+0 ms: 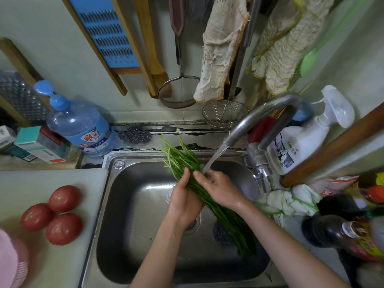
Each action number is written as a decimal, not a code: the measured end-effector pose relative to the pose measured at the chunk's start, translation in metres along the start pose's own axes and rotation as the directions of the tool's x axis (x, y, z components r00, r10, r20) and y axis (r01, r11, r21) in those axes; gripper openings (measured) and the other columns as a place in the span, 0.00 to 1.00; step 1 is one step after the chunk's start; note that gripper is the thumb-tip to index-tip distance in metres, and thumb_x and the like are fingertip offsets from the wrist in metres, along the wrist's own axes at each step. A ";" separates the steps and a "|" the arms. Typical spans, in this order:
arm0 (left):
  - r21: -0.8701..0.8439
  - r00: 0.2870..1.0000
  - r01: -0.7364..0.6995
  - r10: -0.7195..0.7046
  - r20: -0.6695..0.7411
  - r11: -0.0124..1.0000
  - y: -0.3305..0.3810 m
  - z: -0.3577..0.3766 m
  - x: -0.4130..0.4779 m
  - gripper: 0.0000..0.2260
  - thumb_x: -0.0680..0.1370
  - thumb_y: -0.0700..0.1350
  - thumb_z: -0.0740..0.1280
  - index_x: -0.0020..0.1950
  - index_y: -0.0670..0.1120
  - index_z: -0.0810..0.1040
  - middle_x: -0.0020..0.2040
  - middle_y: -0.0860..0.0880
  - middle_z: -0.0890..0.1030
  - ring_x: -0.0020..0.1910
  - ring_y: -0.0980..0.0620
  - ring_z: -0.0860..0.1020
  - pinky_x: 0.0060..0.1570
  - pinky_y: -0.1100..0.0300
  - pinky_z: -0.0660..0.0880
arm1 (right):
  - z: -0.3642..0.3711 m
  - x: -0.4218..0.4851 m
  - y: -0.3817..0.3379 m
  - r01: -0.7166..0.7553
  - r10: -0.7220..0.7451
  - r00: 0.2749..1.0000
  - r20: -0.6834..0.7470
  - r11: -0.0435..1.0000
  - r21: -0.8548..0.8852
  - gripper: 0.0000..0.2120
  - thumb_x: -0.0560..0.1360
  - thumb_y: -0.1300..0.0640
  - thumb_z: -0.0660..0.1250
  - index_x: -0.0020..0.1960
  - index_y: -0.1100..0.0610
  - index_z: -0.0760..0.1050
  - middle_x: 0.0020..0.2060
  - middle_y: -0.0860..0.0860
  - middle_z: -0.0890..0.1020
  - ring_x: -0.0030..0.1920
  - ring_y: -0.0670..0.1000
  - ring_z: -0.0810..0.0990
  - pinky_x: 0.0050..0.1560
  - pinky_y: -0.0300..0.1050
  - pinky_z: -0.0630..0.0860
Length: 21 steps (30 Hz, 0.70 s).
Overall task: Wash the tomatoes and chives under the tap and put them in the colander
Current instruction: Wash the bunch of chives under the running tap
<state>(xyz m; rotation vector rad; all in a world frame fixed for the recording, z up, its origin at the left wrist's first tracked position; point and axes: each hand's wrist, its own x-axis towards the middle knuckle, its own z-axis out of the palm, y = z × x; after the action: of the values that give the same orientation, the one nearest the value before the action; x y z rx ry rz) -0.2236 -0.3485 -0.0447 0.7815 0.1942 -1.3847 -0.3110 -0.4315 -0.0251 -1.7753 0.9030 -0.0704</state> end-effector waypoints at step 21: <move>-0.024 0.987 -0.123 0.120 -0.107 0.992 0.028 0.001 0.020 0.03 0.73 0.43 0.67 0.43 0.45 0.75 0.32 0.49 0.78 0.30 0.53 0.77 0.40 0.58 0.77 | -0.011 -0.001 0.012 -0.053 0.073 0.951 0.302 0.996 -0.074 0.24 0.76 0.35 0.53 0.57 0.48 0.78 0.49 0.45 0.82 0.52 0.47 0.80 0.60 0.46 0.73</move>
<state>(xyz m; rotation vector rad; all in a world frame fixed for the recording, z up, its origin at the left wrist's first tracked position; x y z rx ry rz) -0.1935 -0.3656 -0.0438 0.8282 0.2454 -1.2243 -0.3234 -0.4411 -0.0300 -1.7557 0.7429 0.2714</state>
